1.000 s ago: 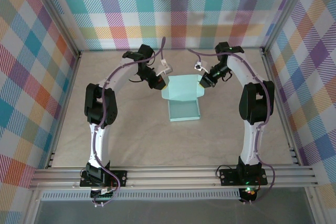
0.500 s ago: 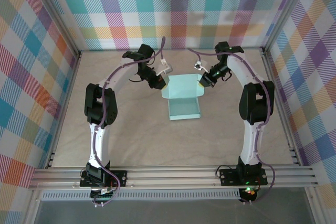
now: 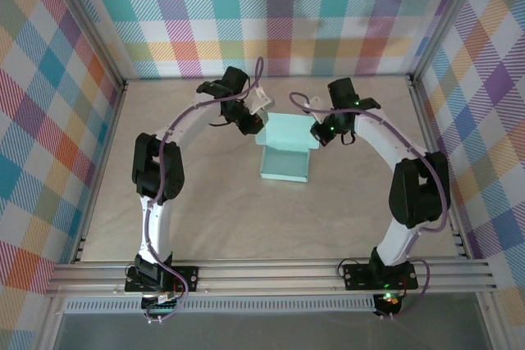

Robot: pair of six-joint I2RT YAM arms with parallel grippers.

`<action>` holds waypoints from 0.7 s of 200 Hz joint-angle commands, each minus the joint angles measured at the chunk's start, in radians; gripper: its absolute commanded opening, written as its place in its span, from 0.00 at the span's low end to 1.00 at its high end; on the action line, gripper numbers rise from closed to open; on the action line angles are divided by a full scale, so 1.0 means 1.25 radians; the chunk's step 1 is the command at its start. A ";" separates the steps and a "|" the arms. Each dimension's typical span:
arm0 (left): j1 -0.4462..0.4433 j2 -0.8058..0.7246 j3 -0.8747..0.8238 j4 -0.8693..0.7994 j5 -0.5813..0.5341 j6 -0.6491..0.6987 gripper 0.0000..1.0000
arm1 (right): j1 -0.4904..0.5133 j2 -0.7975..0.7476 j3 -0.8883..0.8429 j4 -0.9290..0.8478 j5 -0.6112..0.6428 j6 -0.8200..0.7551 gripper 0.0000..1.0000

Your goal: Fold the paper box

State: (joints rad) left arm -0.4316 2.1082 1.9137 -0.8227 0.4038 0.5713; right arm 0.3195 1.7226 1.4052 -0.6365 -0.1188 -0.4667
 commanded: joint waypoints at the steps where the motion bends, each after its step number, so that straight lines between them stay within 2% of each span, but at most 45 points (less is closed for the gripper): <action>1: -0.027 -0.037 -0.006 0.023 -0.087 -0.055 0.00 | 0.027 -0.047 -0.039 0.085 0.065 0.090 0.00; 18: -0.047 -0.038 0.003 0.022 -0.126 -0.100 0.00 | 0.055 -0.075 -0.078 0.125 0.113 0.112 0.00; 46: -0.079 -0.056 -0.013 0.038 -0.143 -0.170 0.00 | 0.074 -0.106 -0.116 0.162 0.157 0.172 0.00; 68: -0.104 -0.075 -0.028 0.040 -0.152 -0.214 0.00 | 0.076 -0.124 -0.141 0.195 0.207 0.246 0.00; 93: -0.105 -0.108 -0.063 0.080 -0.153 -0.312 0.00 | 0.076 -0.139 -0.159 0.223 0.262 0.363 0.00; 140: -0.108 -0.161 -0.150 0.209 -0.158 -0.509 0.00 | 0.082 -0.152 -0.186 0.291 0.251 0.477 0.00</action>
State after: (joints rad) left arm -0.5594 1.9636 1.7645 -0.6697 0.2035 0.1116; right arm 0.4023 1.5673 1.1999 -0.3740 0.1810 0.0097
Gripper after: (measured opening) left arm 0.045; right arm 0.045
